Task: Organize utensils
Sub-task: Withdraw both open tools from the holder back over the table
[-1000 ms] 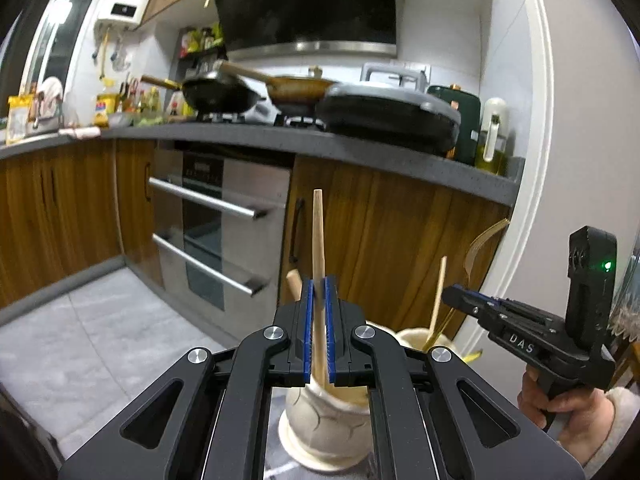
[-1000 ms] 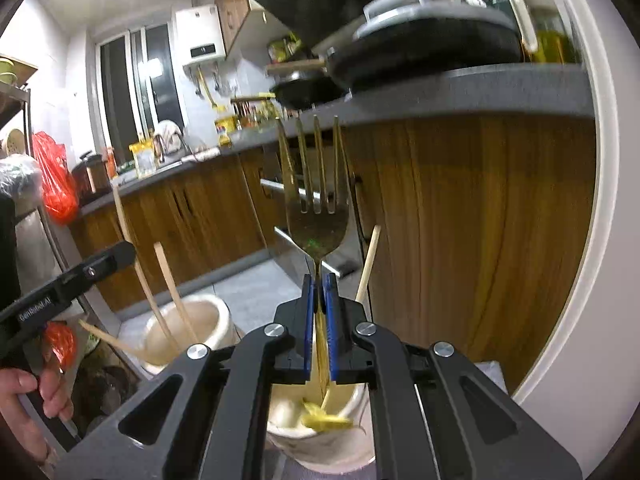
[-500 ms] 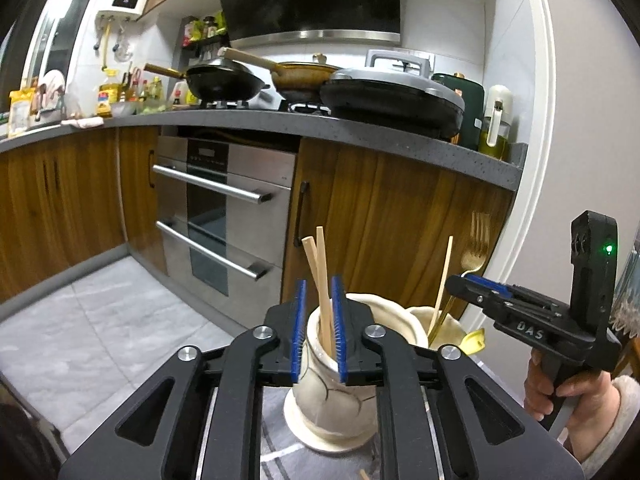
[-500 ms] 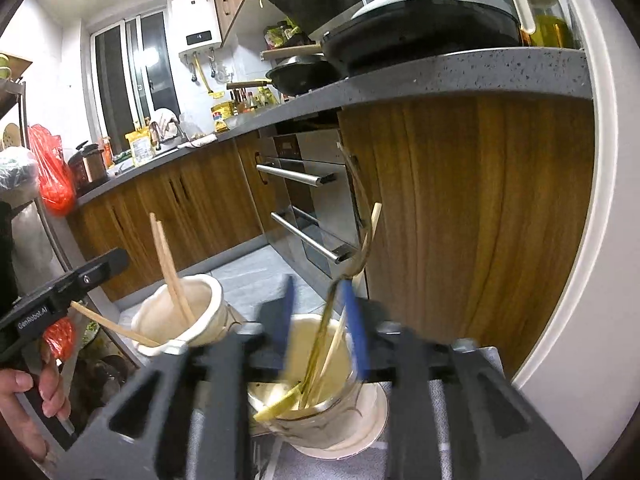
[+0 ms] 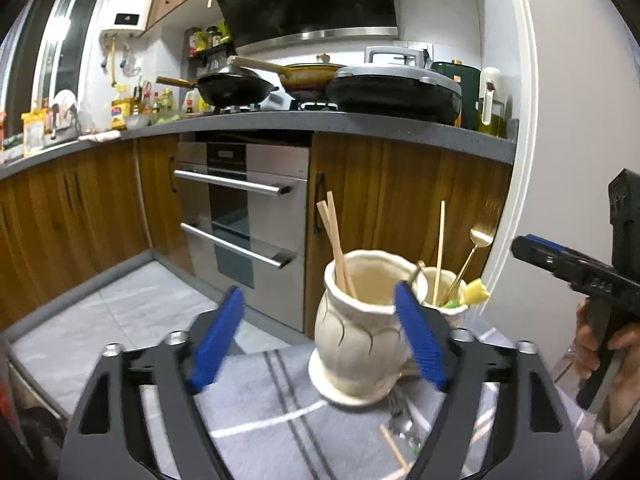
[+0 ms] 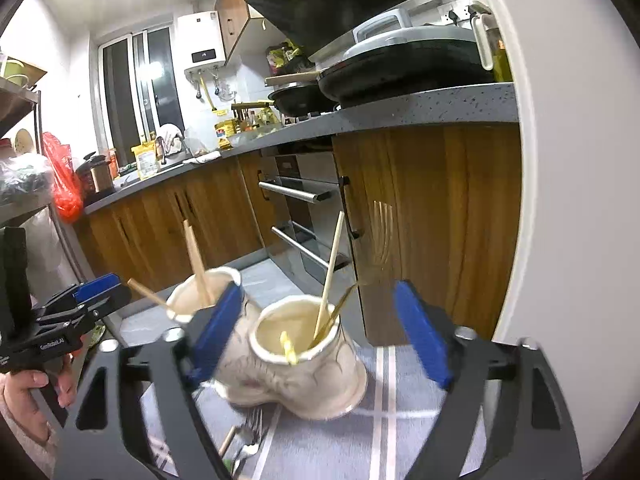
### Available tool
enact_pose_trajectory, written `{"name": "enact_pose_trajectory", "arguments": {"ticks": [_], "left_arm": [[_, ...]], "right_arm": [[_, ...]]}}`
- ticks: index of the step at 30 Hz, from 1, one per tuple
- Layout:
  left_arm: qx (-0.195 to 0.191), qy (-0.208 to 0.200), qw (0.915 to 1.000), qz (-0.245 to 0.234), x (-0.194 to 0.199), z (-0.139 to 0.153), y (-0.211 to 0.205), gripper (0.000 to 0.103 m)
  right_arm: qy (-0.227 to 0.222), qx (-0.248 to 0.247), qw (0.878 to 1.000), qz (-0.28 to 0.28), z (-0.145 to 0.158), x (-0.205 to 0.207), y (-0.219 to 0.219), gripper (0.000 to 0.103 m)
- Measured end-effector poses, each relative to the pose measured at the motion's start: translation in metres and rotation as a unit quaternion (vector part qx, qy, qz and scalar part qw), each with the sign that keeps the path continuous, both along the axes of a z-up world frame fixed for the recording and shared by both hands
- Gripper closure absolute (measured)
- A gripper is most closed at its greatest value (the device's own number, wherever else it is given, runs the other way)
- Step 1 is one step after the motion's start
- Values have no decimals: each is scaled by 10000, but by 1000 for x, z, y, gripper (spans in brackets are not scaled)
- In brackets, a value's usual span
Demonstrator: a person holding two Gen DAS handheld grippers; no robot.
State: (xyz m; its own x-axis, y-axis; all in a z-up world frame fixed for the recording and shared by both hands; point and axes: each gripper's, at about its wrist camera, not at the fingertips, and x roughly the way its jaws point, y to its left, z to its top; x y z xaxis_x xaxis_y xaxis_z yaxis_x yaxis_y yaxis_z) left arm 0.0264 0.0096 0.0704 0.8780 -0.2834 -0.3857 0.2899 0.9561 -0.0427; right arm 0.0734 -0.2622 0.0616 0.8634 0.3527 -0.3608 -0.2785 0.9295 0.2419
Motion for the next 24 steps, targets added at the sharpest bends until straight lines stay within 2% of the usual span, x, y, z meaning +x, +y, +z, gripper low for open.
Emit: {"name": "enact_pose_trajectory", "arguments": {"ticks": [1, 3, 5, 9, 18, 24], "left_arm": [[11, 4, 10000, 26, -5, 0, 0, 11], [76, 31, 10000, 37, -13, -1, 0, 9], [194, 55, 9998, 75, -21, -2, -3, 7], [375, 195, 9991, 69, -35, -9, -6, 6], [525, 683, 9962, 126, -55, -40, -7, 5], [715, 1026, 9920, 160, -64, -64, -13, 5]], "right_arm": [[41, 1, 10000, 35, -1, -4, -1, 11], [159, -77, 9998, 119, -6, -13, 1, 5], [264, -220, 9993, 140, -10, -21, 3, 5], [465, -505, 9975, 188, -23, -33, 8, 5], [966, -785, 9918, 273, -57, -53, 16, 5], [1087, -967, 9888, 342, -70, -67, 19, 6]]}}
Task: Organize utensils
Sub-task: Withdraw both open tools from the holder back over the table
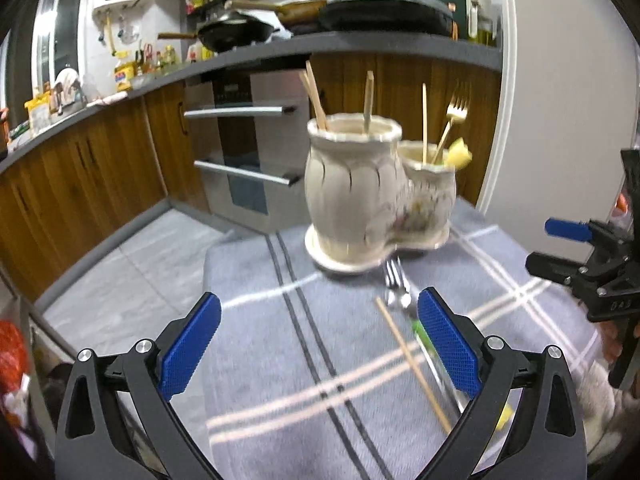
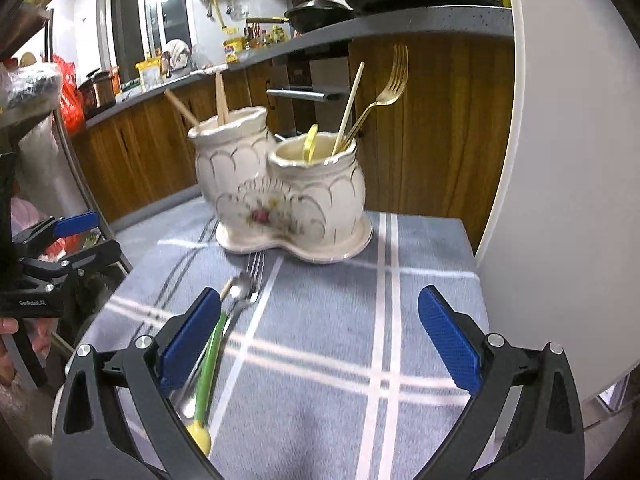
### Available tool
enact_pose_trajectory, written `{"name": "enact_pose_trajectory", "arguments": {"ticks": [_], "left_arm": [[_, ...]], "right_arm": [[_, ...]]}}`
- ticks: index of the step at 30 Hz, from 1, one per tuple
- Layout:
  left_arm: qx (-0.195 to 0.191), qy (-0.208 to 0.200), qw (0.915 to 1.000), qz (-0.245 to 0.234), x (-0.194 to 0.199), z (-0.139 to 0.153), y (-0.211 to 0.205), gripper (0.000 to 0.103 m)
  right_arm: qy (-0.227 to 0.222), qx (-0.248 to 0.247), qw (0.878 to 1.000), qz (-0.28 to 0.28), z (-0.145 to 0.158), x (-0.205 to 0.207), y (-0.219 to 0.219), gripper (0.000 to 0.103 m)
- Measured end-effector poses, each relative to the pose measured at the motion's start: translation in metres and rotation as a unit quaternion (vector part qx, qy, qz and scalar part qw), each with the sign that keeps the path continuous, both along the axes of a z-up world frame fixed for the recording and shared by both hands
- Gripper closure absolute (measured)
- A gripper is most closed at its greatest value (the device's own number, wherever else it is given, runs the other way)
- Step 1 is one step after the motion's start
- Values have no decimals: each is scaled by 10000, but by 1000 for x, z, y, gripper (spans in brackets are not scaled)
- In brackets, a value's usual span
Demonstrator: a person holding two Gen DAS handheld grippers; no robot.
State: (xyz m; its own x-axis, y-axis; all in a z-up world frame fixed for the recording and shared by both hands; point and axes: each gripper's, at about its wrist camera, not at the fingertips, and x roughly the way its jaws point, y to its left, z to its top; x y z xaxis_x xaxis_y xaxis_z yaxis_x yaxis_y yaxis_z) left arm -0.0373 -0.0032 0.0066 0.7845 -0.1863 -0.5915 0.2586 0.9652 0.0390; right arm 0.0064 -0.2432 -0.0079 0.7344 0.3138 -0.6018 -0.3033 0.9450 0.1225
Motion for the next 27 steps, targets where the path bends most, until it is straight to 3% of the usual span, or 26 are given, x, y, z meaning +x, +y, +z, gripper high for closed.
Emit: {"name": "enact_pose_trajectory", "arguments": {"ticks": [8, 27], "left_arm": [[217, 281, 9993, 89, -12, -12, -13, 5], [161, 613, 9978, 200, -12, -30, -14, 5]], "right_arm": [[18, -238, 9996, 134, -7, -16, -2, 6], [529, -398, 9971, 383, -35, -19, 5, 6]]}}
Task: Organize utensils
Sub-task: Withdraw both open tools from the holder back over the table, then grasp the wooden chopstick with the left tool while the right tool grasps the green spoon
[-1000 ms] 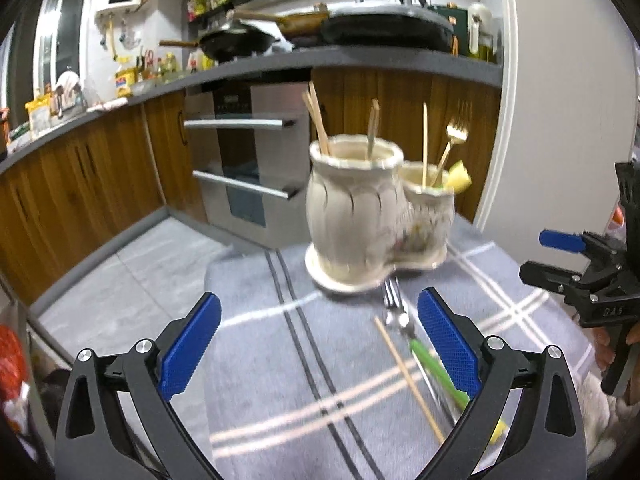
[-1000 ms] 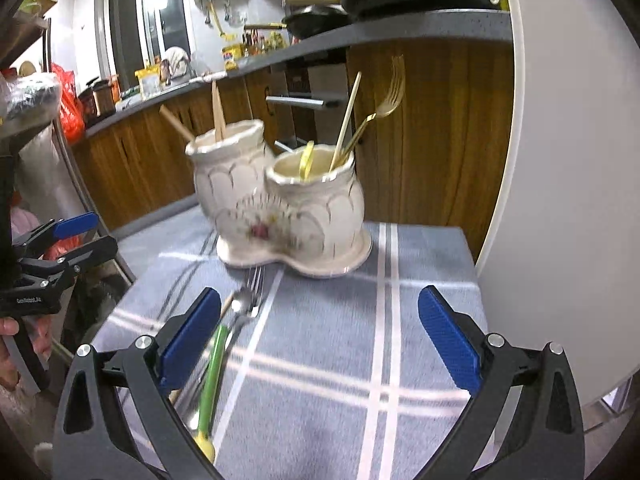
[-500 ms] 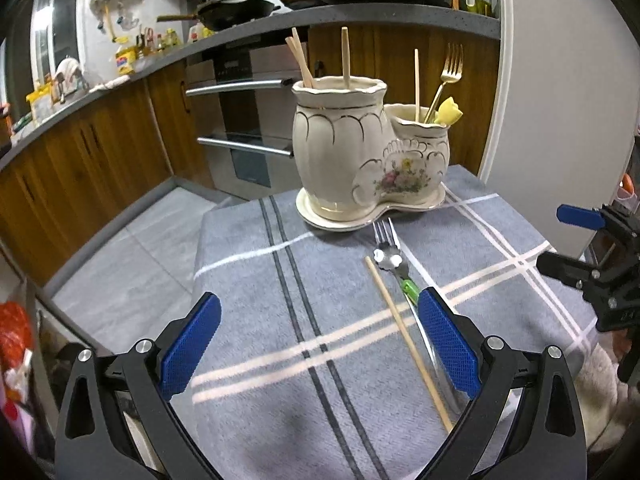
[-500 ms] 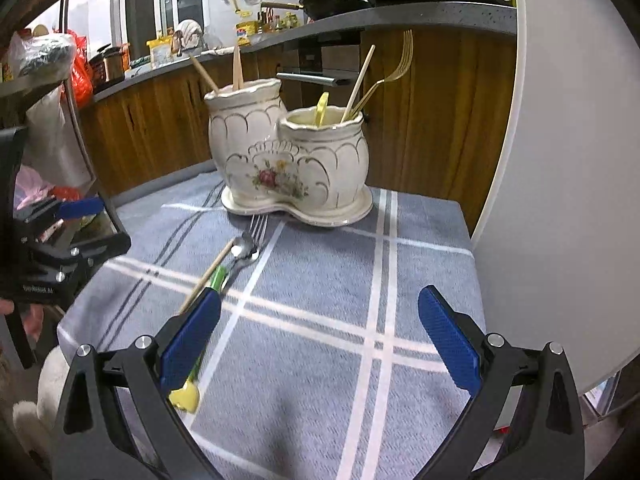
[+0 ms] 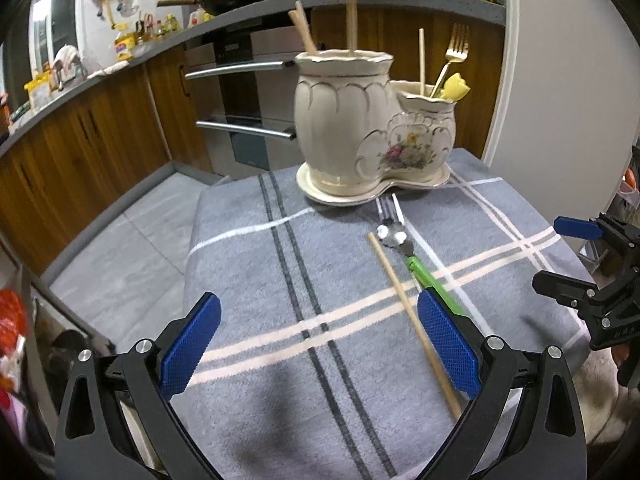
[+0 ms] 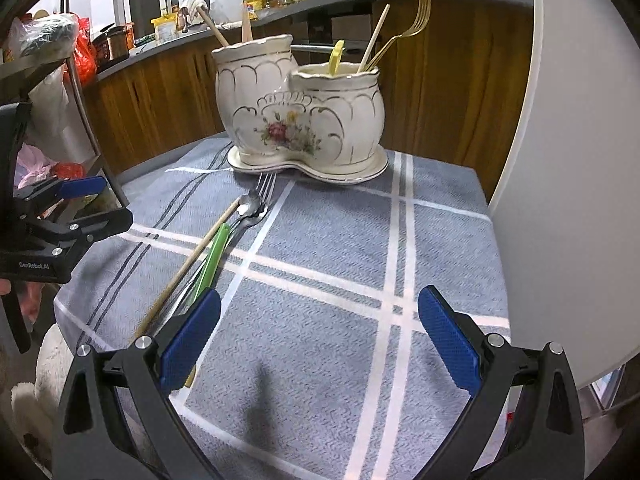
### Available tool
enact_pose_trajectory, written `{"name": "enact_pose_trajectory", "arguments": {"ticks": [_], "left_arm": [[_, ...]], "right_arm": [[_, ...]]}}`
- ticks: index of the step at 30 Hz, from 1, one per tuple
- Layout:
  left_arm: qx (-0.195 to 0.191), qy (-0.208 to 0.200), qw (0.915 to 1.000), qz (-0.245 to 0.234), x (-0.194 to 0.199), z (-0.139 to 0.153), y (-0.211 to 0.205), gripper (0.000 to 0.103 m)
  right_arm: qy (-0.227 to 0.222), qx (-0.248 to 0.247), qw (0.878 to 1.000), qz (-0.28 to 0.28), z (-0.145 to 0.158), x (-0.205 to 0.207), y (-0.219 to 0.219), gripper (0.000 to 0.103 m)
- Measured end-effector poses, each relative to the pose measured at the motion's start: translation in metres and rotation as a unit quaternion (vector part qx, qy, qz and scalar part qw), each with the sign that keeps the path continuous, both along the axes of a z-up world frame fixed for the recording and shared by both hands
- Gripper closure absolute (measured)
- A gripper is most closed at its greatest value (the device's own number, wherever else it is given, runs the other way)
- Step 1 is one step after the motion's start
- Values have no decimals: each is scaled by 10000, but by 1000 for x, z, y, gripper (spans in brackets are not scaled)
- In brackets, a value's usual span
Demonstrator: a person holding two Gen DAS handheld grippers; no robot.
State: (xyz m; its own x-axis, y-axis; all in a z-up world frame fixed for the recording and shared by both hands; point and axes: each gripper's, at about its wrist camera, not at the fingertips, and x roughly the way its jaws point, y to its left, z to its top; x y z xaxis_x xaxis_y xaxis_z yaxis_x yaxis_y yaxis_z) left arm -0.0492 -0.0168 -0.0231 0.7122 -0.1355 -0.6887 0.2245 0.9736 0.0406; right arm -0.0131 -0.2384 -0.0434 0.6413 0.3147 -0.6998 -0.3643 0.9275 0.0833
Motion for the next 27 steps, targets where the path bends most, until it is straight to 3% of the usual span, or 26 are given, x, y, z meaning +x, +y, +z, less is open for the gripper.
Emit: {"name": "enact_pose_trajectory", "arguments": {"ticks": [7, 10, 12, 18, 24, 27], "left_arm": [[2, -32, 10000, 15, -1, -8, 15, 5], [12, -22, 10000, -17, -1, -9, 19, 5], [-24, -20, 10000, -44, -1, -10, 22, 5], [-178, 13, 9998, -134, 0, -12, 25, 5], [-116, 43, 9995, -297, 2, -16, 15, 5], [-116, 80, 9992, -361, 4, -16, 9, 5]], "right_arm": [[169, 19, 9994, 308, -4, 4, 23, 6], [263, -53, 9982, 527, -7, 4, 40, 18], [348, -83, 9972, 662, -9, 6, 52, 35], [666, 6, 9939, 879, -15, 13, 72, 73], [1053, 395, 9895, 909, -22, 21, 70, 93], [968, 542, 9901, 857, -16, 18, 60, 93]]}}
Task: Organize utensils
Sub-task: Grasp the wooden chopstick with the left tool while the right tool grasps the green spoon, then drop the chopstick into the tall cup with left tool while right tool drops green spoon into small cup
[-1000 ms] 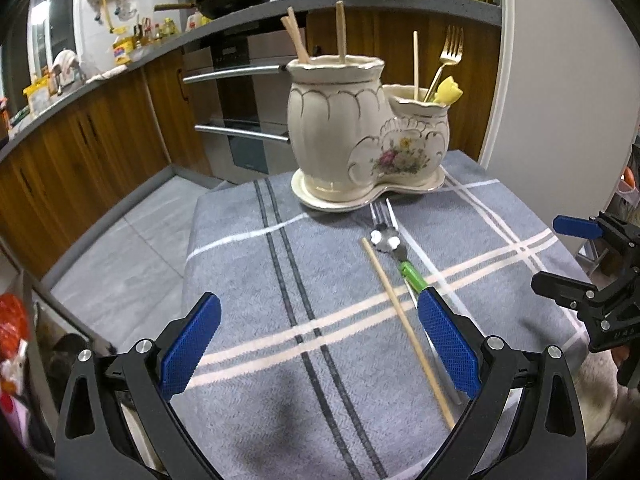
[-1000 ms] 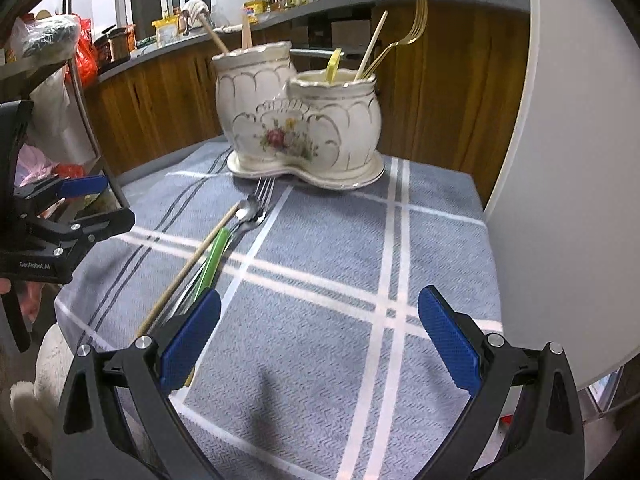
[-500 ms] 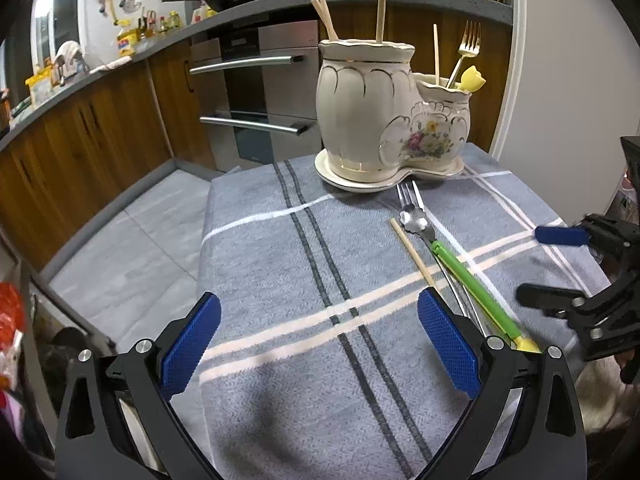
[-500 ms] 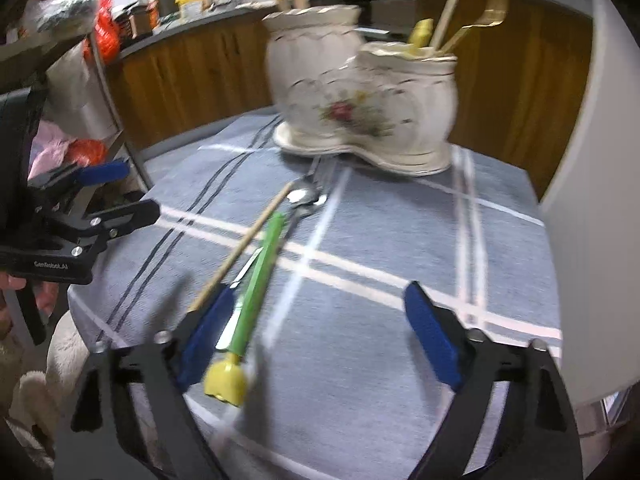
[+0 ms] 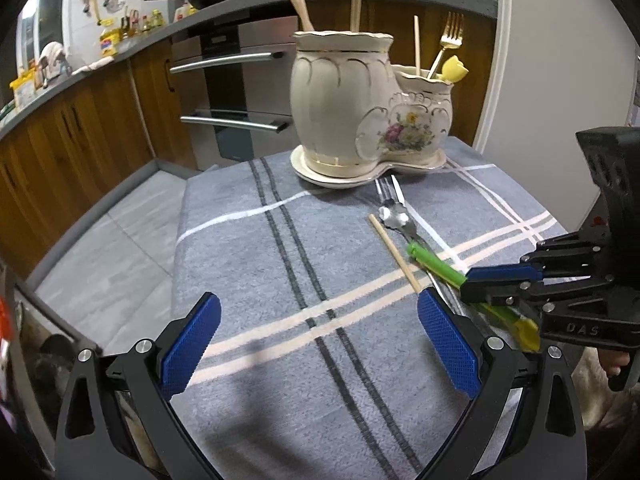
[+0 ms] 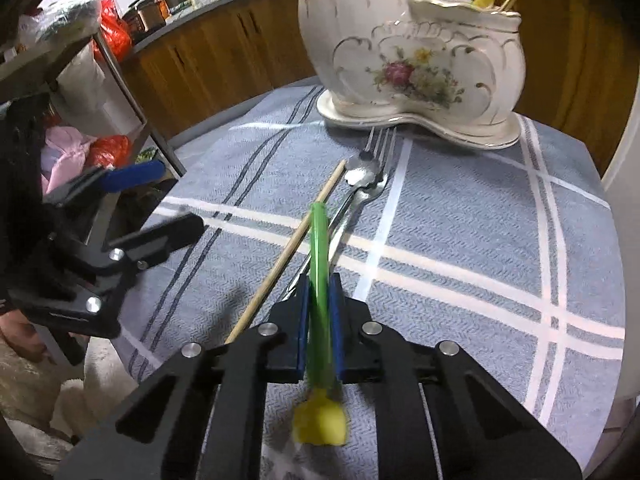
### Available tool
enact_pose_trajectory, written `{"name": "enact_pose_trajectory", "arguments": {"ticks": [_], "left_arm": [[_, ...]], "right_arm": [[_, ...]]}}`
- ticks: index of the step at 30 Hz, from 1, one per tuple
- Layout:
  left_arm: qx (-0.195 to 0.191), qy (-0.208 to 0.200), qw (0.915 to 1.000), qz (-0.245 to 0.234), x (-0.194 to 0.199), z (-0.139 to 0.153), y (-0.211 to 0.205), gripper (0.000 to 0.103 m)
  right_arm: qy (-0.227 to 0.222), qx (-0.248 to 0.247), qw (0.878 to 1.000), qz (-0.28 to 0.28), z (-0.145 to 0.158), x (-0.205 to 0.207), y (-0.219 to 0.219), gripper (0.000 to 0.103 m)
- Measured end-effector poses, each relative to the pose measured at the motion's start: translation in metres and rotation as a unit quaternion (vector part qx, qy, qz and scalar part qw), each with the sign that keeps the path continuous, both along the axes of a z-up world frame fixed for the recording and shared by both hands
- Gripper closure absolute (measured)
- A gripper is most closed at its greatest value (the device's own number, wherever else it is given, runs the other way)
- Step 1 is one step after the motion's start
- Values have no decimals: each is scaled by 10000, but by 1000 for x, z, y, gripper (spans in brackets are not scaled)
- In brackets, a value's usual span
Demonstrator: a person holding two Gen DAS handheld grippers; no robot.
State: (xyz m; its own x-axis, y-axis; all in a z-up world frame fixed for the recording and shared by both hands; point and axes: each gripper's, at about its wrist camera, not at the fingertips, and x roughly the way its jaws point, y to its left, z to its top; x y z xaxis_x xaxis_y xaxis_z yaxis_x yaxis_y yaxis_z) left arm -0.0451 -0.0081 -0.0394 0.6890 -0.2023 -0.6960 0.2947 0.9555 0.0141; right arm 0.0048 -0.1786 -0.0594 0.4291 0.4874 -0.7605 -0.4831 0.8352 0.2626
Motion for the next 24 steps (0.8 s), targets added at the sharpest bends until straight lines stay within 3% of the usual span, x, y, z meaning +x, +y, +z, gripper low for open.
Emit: {"name": "enact_pose_trajectory", "arguments": {"ticks": [7, 9, 11, 13, 22, 24], "left_arm": [[-13, 236, 9993, -273, 8, -5, -29, 8], [-6, 339, 9989, -321, 12, -8, -39, 17], [108, 468, 9984, -287, 17, -14, -49, 39], [161, 589, 9979, -236, 23, -18, -52, 48], [358, 699, 9968, -124, 43, -25, -67, 68], [373, 657, 9971, -117, 46, -24, -67, 85]], "right_arm": [[-270, 22, 9990, -357, 15, -2, -34, 93], [-332, 0, 9985, -445, 17, -1, -39, 93], [-442, -65, 9977, -503, 20, -1, -45, 93], [-531, -118, 9971, -529, 22, -1, -47, 93], [-768, -151, 9952, -583, 24, 3, -46, 93], [-816, -96, 9949, -583, 26, 1, -47, 93]]}}
